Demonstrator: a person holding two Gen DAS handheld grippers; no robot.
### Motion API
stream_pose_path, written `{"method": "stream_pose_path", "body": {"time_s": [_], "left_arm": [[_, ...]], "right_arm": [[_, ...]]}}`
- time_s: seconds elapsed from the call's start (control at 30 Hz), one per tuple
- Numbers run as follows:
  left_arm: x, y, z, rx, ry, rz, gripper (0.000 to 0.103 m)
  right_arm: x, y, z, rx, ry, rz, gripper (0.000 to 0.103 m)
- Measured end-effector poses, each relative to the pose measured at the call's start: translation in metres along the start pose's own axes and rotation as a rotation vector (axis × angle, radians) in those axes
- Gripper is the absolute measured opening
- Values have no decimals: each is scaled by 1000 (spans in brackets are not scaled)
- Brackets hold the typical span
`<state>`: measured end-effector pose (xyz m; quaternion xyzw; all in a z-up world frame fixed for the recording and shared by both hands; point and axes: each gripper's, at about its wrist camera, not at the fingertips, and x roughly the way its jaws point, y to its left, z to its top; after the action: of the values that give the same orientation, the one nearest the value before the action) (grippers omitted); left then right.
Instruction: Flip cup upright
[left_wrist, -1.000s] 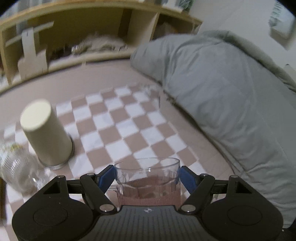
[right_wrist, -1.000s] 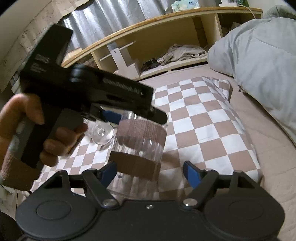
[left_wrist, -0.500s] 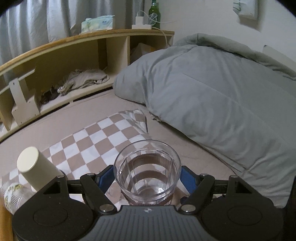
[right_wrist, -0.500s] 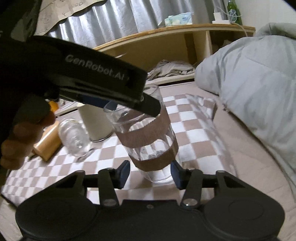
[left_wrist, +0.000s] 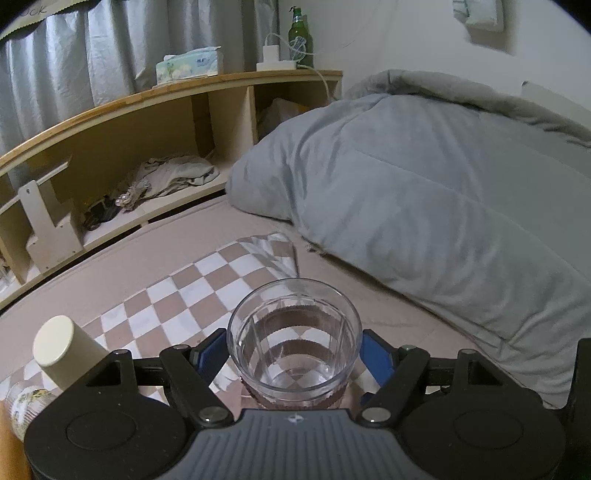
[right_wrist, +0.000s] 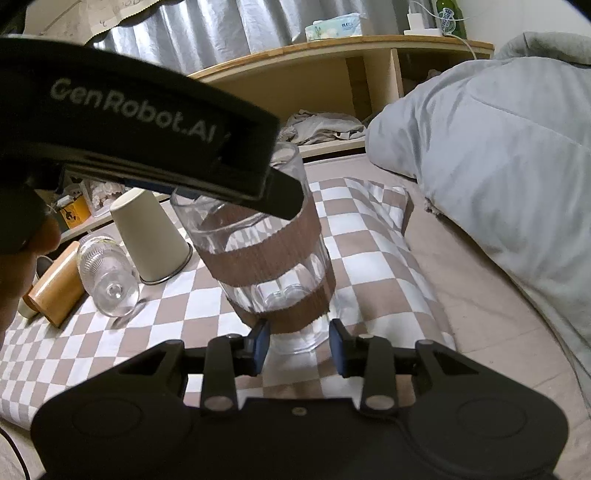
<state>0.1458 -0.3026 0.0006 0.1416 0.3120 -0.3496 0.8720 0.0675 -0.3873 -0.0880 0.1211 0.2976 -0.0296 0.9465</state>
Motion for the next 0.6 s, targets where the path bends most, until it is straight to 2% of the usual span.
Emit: {"method": "stream_pose_path", "body": {"time_s": [0.07,0.17,0.33,0.5,0.6], "left_arm": [[-4,5,-2,-28,-1,-15,85],[-14,10,-5,-42,-29,-8,87],[-35,24,-16,-87,-70,-2,88],[-62,41,-32,-125,-113,38,89],[-79,51,-42,-145,-136,67,92]], "right_arm": [[-2,0,0,-1,-3,-5,37],[-11,-2,-1,15,-19,9,39],[-29,4,-1,-2,-65,6,54],[-50,19,1,-53,-116,-22,61],[-63,30,3,-60,-144,-53,70]]}}
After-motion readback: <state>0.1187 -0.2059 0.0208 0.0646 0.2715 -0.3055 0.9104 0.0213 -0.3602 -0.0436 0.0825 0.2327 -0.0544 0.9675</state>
